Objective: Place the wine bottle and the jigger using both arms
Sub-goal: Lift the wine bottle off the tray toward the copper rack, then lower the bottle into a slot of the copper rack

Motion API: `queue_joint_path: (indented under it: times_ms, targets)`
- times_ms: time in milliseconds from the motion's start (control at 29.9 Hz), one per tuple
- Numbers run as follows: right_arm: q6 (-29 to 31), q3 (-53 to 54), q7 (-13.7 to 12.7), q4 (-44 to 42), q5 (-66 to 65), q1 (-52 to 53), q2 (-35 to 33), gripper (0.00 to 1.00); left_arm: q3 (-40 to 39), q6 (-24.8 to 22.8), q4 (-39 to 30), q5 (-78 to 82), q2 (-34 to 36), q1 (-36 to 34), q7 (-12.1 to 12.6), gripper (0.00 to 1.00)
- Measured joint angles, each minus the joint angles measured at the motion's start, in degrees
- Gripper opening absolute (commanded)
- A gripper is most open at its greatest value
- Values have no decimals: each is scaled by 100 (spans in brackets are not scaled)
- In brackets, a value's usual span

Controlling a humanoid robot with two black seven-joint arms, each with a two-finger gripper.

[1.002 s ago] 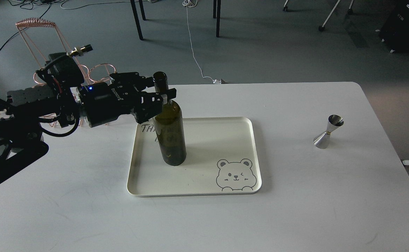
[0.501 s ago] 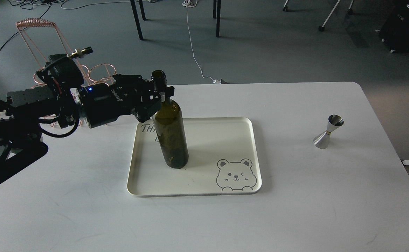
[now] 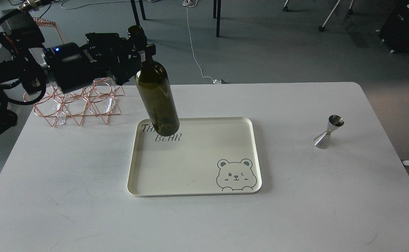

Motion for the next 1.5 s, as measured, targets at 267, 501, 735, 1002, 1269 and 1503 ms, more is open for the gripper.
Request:
queue_joint_path:
  times_ms: [267, 501, 735, 1002, 1269, 1503]
  targets:
    - [-10, 6, 0, 0, 0, 4, 3, 96, 43, -118, 1260, -37, 126, -708, -260, 16]
    - [-9, 2, 0, -55, 0, 44, 7, 96, 130, -159, 2059, 30, 57, -806, -447, 16]
    - [-9, 3, 0, -141, 0, 38, 13, 96, 321, -118, 2324, 51, 39, -878, -455, 16]
    - [-9, 6, 0, -141, 0, 32, 14, 96, 326, -100, 2766, 58, -128, -1112, -470, 16]
    - [-7, 12, 0, -139, 0, 26, 63, 96, 340, -90, 2995, 68, -241, -1120, -477, 16]
    - [-6, 23, 0, -141, 0, 34, 84, 96, 475, -89, 3010, 80, -227, -1120, -477, 16]
